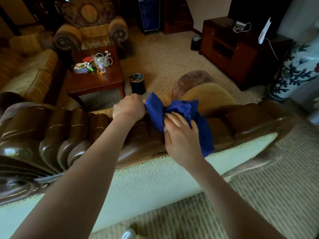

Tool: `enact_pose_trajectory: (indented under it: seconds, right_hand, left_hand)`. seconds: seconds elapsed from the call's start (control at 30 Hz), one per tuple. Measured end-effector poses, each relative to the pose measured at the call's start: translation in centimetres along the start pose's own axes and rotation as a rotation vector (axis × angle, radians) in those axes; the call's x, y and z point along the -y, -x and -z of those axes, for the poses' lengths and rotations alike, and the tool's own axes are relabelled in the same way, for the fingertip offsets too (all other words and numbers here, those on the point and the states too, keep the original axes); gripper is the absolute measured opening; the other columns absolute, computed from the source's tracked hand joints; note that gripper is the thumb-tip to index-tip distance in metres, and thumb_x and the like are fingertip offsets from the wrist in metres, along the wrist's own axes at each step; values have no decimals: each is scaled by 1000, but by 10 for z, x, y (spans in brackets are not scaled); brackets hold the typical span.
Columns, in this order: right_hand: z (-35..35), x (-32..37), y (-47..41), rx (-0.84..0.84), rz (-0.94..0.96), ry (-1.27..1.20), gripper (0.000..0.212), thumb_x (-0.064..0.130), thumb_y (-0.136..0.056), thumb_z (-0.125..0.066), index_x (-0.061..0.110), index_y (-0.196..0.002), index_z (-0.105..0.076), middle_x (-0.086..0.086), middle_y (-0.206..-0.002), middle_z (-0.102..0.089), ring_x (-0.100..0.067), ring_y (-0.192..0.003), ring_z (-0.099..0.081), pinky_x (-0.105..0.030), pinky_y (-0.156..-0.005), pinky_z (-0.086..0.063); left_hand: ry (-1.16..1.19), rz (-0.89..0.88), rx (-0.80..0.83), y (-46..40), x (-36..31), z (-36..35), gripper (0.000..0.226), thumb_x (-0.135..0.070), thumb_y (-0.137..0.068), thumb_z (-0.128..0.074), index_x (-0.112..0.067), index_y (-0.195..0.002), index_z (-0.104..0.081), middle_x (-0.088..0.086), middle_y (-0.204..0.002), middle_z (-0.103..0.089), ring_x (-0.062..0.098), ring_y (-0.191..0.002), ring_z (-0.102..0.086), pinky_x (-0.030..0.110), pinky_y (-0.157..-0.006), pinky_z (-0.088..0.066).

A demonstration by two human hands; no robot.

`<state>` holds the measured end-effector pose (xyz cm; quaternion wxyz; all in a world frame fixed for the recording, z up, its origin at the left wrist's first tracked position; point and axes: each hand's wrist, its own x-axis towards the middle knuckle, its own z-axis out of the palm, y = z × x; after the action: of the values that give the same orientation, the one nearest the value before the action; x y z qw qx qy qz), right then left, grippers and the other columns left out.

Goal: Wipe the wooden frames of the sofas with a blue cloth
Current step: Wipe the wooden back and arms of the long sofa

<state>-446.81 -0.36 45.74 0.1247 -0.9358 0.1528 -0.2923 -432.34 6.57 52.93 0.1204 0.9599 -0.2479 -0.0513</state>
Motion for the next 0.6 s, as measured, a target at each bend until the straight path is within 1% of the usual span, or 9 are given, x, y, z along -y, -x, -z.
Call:
enact_pose_trajectory:
  seconds: [0.1,0.17,0.23,0.27,0.3,0.4,0.47,0.53,0.6]
  right_hand:
    - [0,0,-6,-1,-52,-7,38,24,-88,-35,19,-112,-64,8,-125,-59,-14,-122,-49,-43,-94,-37]
    - [4,-3,-34,170,-85,-51,29,23,-91,-37,19,-104,-62,7,-118,-59,-18,-120,-48,-44,-93,-35]
    - [3,-12,-69,447,-160,-129,24,25,-94,-36,19,-87,-57,4,-98,-57,-25,-110,-50,-45,-91,-35]
    - [3,-16,-85,588,-219,-167,27,28,-95,-35,18,-90,-59,2,-98,-57,-27,-107,-51,-44,-91,-37]
    - [3,-19,-100,701,-274,-209,30,31,-96,-35,16,-103,-60,-3,-107,-58,-27,-105,-52,-41,-90,-40]
    - [1,-21,-119,874,-352,-256,39,35,-95,-42,16,-128,-50,-9,-128,-51,-21,-101,-48,-33,-83,-36]
    - [6,-18,-111,845,-309,-294,37,36,-97,-38,16,-126,-52,-6,-122,-52,-20,-101,-47,-32,-83,-35]
    - [9,-18,-93,727,-223,-274,34,38,-97,-33,19,-107,-59,-1,-113,-55,-22,-105,-48,-39,-90,-37]
    - [8,-14,-73,568,-130,-178,27,33,-96,-32,20,-88,-55,2,-111,-56,-22,-110,-46,-47,-96,-33]
  left_hand:
    - [2,20,11,1,-1,1,23,-19,-95,-43,-11,-113,-55,13,-110,-60,33,-98,-58,43,-84,-44]
    - [19,40,13,2,-3,1,25,-19,-94,-43,-11,-114,-55,12,-108,-60,32,-97,-58,44,-88,-46]
    - [25,40,20,3,-3,3,23,-18,-93,-43,-11,-111,-56,11,-106,-60,31,-94,-58,44,-88,-47]
    - [27,34,25,4,-3,3,22,-16,-93,-43,-11,-109,-56,11,-104,-60,31,-92,-57,44,-87,-47]
    - [25,29,28,4,-3,4,22,-15,-93,-42,-11,-108,-57,10,-102,-59,30,-89,-56,43,-85,-46]
    - [10,26,21,6,-2,5,22,-14,-93,-41,-9,-108,-57,11,-101,-58,29,-84,-52,40,-78,-42]
    - [6,24,15,6,-2,5,21,-14,-93,-42,-9,-107,-57,12,-102,-59,29,-84,-51,40,-77,-41]
    - [2,24,10,5,-2,3,22,-16,-94,-41,-10,-108,-56,12,-104,-59,29,-85,-52,40,-77,-41]
    - [2,32,14,2,-2,3,24,-20,-96,-42,-10,-113,-55,12,-107,-59,29,-90,-54,40,-79,-42]
